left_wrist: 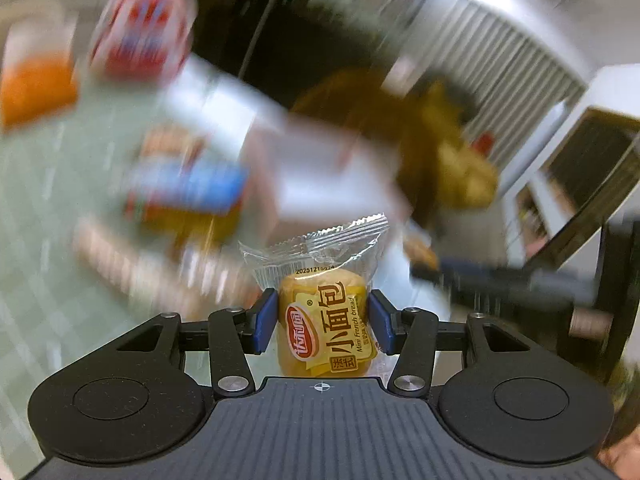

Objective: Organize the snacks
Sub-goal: 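Carry the small pastry with the right tool and drop it into the pink box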

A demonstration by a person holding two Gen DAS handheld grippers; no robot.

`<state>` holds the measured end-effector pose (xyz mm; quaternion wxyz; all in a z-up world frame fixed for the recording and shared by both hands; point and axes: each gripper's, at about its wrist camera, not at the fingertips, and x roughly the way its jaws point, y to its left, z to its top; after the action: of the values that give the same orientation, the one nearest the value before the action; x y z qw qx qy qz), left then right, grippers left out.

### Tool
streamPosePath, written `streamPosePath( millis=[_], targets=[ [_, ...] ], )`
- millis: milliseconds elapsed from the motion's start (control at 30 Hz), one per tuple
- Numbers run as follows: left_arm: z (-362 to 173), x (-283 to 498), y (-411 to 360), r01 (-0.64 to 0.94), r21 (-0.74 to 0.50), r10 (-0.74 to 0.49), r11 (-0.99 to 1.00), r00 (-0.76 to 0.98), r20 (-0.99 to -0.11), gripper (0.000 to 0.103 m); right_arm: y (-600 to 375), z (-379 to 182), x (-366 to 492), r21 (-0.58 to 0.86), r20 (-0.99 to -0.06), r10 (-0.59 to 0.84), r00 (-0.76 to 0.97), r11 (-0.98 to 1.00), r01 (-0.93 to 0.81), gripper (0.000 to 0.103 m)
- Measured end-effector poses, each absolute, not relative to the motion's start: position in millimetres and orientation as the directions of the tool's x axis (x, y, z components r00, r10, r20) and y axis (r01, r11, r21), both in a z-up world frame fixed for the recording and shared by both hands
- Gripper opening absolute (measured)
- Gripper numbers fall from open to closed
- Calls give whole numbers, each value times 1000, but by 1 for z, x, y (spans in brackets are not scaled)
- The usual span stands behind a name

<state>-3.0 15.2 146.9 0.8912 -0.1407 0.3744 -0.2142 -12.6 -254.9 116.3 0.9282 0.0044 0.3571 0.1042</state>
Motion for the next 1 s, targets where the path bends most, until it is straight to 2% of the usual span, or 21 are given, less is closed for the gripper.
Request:
streamPosePath(
  millis=[100, 267, 433, 500, 533, 600, 733, 900, 1000],
  targets=[
    [200, 30, 8, 344, -393, -514, 853, 686, -514, 55, -271, 165, -5, 56, -584, 168, 794, 984, -168, 31],
    [230, 103, -28, 389, -347, -519, 854, 695, -498, 55, -290, 210, 29, 39, -514, 146, 845, 988, -146, 31],
    [207, 190, -51, 353, -470, -582, 809, 599, -550, 56, -301, 201, 92, 87, -523, 163, 837, 987, -137, 32],
    [174, 226, -60, 296, -495, -571, 817, 534, -624, 54, -302, 183, 130, 119, -578, 184, 795, 983, -141, 39],
    [161, 234, -63, 270, -468, -535, 842, 531, -657, 53, -304, 173, 143, 123, -606, 177, 775, 984, -128, 45],
    [143, 233, -64, 249, -407, -474, 879, 548, -689, 53, -308, 153, 153, 130, -634, 169, 755, 985, -111, 45],
    [115, 209, -39, 208, -476, -508, 855, 527, -681, 53, -307, 114, 147, 138, -688, 182, 703, 983, -119, 49],
    [92, 159, -7, 128, -384, -385, 915, 566, -729, 53, -289, 73, 111, 131, -748, 206, 632, 978, -163, 49],
    [75, 131, 23, 21, -383, -327, 923, 566, -757, 53, -270, 56, 91, 127, -772, 218, 596, 973, -191, 52]
  ],
)
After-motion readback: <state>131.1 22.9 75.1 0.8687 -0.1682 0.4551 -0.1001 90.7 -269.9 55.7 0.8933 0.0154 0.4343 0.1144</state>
